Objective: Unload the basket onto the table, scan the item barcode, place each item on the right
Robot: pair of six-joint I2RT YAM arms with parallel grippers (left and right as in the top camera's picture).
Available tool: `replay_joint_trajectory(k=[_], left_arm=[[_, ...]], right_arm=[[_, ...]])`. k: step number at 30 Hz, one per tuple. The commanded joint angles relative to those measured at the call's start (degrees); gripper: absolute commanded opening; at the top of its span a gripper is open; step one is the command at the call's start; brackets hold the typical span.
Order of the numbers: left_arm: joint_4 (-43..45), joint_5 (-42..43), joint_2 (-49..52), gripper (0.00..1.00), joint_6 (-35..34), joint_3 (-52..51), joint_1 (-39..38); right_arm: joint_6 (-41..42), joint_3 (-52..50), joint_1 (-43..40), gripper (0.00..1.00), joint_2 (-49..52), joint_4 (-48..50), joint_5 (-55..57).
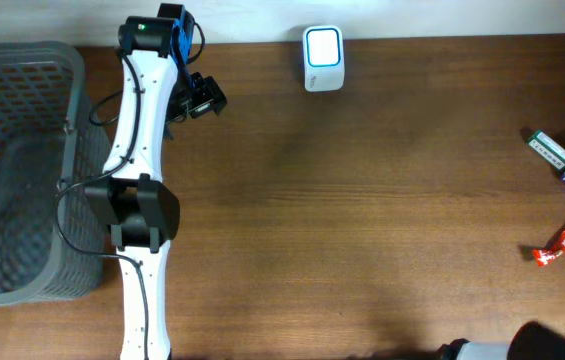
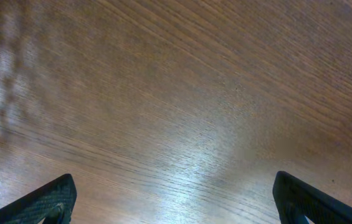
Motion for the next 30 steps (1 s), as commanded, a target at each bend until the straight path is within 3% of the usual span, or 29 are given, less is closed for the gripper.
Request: replay_joint_trajectory(k=[1,5,7,11,17,21,25,30], left_arm=[[-0.2,-0.8,0.6,0.99,0.9,-0.2,0.0],[-0.2,-0.8,0.6,0.99,0.9,-0.2,0.0],[-0.2,-0.8,0.6,0.99,0.9,-0.2,0.0],[-0.2,-0.8,0.6,0.99,0.9,-0.2,0.0],[-0.2,-0.8,0.6,0.99,0.9,-0.2,-0.1],[-0.2,-0.8,0.6,0.99,0.9,-0.2,-0.1],[-0.2,-0.8,0.6,0.99,0.9,-0.2,-0.1],[-0.2,-0.8,0.6,0.99,0.9,-0.2,-0.1]], right_arm=[[0.3,-4.9,10.1,0.96,-11.6,-0.2,-0.7],[-0.2,-18.4,26.8,0.99,-27.8,-0.9,-0.7],[-0.2,-24.8,30.6,0.99,-32.6,-2.0,-0.7],[-0.2,-28.8,31.3,0.99,-34.1,-8.3,-1.9],[-1.0,-30.8,31.3,0.98,-32.2,-9.3,-2.2],[-1.1,-46.9,31.3,0.98,-42.3,10.9,-3.3],[-7.3,-75.6,31.3,0.99,-67.3,40.5,-8.4],[-8.4,-92.2,31.3,0.99,-80.3,60.0,-8.4]])
